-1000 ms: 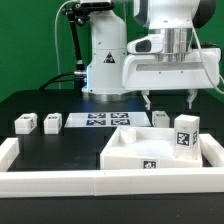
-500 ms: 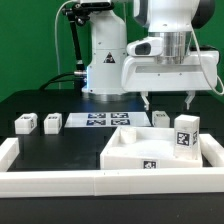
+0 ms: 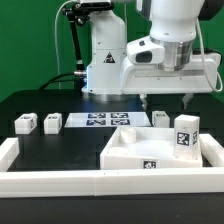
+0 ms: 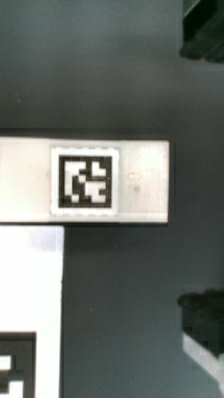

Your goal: Assemble square table

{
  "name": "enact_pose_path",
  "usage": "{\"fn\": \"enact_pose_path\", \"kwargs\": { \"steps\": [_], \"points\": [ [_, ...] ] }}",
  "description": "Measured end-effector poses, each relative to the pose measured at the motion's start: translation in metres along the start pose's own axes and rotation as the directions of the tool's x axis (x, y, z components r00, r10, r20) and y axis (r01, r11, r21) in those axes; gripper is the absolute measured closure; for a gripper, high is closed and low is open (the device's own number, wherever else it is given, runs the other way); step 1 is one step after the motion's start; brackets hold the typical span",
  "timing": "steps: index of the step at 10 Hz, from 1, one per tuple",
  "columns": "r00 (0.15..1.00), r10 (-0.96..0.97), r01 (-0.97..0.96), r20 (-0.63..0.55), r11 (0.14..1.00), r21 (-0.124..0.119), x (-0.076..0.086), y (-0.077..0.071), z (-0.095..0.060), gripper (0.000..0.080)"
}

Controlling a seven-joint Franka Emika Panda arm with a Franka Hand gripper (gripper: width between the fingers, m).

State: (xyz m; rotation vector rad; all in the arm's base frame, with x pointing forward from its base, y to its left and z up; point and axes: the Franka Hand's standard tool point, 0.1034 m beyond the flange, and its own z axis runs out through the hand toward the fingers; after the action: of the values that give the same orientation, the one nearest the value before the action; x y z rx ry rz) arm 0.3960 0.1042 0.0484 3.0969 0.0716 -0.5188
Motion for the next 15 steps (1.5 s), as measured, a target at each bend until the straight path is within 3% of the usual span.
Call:
{"fn": "enact_pose_path", "kwargs": {
  "steps": [3,9,15],
  "points": [
    [0.984,-0.034,0.028,0.174,0.999,0.035,-0.008,0.005,-0.002,0.0151],
    [0.865,-0.020,0.009,0.501,1.000,0.025,-0.017,0.007,0.010,0.0151],
    [0.853,-0.009,0.005,0.522,1.000,0.008,-0.019,0.000,0.027,0.0151]
  ]
}}
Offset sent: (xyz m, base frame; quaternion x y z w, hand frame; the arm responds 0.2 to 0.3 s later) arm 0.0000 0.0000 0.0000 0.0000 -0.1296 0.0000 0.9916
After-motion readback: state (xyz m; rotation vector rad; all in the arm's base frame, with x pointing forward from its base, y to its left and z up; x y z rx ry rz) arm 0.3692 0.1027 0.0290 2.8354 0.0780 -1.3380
